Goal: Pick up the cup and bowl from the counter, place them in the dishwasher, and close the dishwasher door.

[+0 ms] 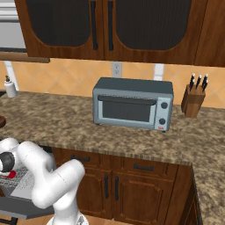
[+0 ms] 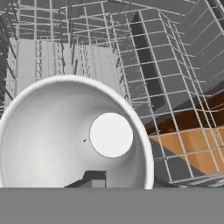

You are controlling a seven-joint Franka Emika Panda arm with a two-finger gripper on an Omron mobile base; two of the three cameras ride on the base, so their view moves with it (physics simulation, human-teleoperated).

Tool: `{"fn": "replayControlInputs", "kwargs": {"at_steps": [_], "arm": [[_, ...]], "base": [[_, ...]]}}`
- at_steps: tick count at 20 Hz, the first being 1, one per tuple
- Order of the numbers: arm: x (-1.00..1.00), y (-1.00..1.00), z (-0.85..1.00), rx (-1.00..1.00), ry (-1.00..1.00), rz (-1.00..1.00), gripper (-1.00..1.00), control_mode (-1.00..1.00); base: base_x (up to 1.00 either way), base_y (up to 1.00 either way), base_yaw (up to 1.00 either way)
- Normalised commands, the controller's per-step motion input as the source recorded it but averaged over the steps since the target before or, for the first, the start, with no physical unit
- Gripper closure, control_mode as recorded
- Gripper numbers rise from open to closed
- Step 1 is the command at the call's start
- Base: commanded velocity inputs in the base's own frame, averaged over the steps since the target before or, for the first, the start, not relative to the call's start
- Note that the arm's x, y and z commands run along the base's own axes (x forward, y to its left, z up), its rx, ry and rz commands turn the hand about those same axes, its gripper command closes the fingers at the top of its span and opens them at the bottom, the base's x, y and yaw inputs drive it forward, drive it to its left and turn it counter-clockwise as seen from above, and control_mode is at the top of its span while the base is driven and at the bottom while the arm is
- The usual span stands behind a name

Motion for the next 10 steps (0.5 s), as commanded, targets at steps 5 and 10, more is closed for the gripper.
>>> {"fn": "replayControlInputs", "kwargs": {"at_steps": [5,10], "arm": [[-0.07,0.00,-0.14,0.00,0.14,0.00,-1.00,-1.00],[-0.27,0.00,-0.17,0.00,0.03,0.00,-1.00,-1.00]], "base": [[0.00,0.00,0.00],[0.00,0.00,0.00]]}}
